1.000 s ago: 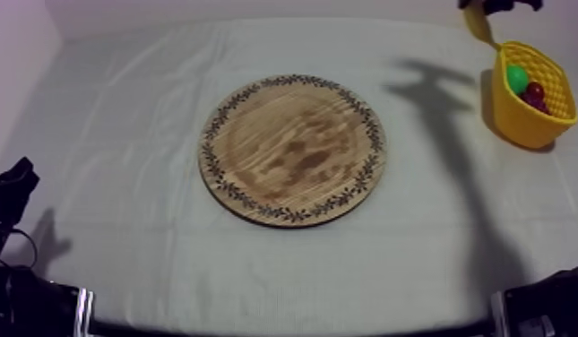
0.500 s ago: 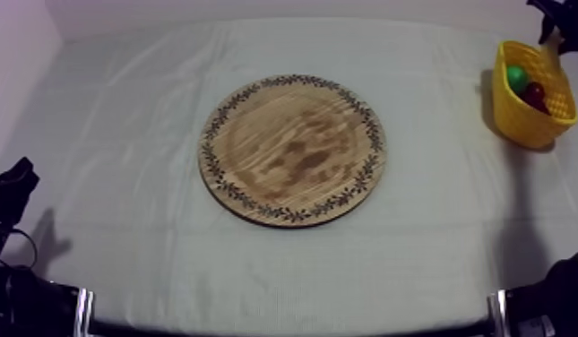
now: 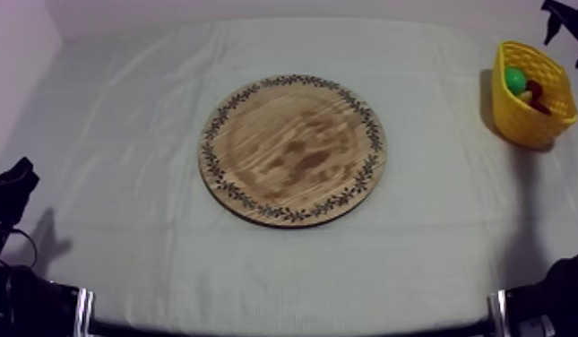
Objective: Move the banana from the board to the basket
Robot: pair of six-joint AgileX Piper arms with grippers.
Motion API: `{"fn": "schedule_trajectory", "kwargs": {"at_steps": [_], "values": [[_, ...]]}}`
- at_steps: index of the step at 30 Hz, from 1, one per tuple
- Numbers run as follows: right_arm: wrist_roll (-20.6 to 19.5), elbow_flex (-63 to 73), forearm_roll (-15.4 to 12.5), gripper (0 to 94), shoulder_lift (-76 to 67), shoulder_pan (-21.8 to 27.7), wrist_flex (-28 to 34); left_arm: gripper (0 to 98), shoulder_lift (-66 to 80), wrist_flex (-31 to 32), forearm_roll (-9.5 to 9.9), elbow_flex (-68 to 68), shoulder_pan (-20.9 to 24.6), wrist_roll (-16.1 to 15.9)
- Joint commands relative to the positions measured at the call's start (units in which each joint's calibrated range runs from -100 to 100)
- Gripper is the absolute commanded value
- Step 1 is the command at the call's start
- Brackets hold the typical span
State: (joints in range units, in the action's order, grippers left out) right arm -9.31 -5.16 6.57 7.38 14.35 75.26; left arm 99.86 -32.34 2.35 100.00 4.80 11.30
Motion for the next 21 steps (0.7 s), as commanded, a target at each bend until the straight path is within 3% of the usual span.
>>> {"fn": "schedule_trajectory", "kwargs": {"at_steps": [1, 6, 12, 21], "values": [[1.12, -0.55, -0.7, 53.8, -5.36, -0.36, 0.46, 0.1, -0.04, 0.0, 0.02, 0.0, 0.01, 0.01], [3.2, -2.17, -2.68, 45.8, -15.84, -1.53, 2.0, 0.1, -0.04, 0.0, 0.02, 0.0, 0.01, 0.01], [5.11, -3.24, -4.28, 29.6, -26.23, -2.37, 4.15, 0.1, -0.04, 0.0, 0.02, 0.0, 0.01, 0.01], [6.36, -14.75, -5.27, 7.2, -43.55, -4.33, -1.02, 0.1, -0.04, 0.0, 0.02, 0.0, 0.01, 0.01]]}}
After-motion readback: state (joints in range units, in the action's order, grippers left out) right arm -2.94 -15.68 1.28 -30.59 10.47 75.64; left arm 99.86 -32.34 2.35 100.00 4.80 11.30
